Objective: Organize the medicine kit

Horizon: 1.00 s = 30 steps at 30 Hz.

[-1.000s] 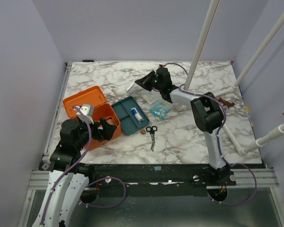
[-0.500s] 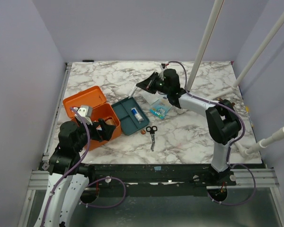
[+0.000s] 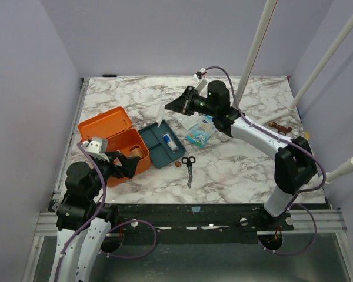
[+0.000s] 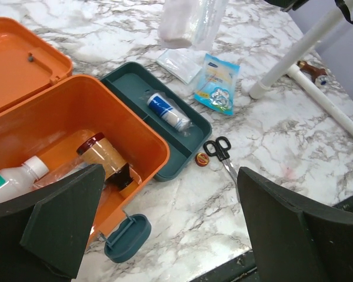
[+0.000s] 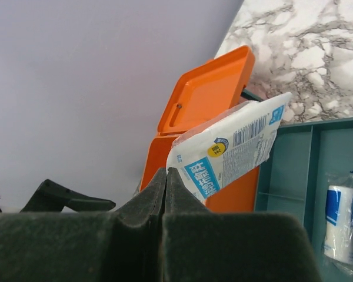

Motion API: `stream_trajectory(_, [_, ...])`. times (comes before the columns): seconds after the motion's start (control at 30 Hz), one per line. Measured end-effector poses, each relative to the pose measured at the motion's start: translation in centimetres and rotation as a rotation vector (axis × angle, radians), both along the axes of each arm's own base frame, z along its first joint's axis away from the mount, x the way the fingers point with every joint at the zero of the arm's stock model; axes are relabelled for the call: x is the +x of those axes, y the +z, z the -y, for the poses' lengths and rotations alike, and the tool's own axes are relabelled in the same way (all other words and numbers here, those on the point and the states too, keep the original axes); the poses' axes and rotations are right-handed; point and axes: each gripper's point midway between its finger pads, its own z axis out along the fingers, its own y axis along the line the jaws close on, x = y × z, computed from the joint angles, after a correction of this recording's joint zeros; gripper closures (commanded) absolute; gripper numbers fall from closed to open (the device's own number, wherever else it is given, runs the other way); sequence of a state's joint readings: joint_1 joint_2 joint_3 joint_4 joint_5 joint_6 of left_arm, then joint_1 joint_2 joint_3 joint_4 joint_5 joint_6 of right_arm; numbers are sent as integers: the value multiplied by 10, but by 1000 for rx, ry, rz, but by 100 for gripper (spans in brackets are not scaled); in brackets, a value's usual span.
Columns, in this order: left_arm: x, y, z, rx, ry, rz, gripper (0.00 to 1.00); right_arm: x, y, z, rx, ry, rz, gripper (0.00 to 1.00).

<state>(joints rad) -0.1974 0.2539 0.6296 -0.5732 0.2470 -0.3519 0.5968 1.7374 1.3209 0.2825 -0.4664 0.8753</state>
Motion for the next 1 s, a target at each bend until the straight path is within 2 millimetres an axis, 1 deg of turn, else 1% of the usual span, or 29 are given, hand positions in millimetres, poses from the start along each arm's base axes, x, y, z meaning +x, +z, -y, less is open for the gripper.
stream_trajectory(0.17, [-12,10,14,-17,-101,48,2,-29,24,1,-7,85,58,99])
stream_trajectory(0.3, [-20,14,23,-54,-154,41,1,-57,51,5,-1,166,134,99])
stream_trajectory(0.4, [-27,23,30,-112,-187,30,1,-80,72,9,9,230,207,99])
stream_trajectory(0.5, [-38,38,38,-175,-227,25,2,-102,92,15,23,295,282,99])
stream_trajectory(0.67, [-62,73,54,-298,-346,38,1,-136,119,27,56,394,378,99])
stream_trajectory(0.8, [-76,89,65,-366,-435,29,2,-168,133,39,86,481,432,99])
stream_trajectory(1.0, [-94,107,75,-432,-546,27,1,-211,155,56,146,604,519,99])
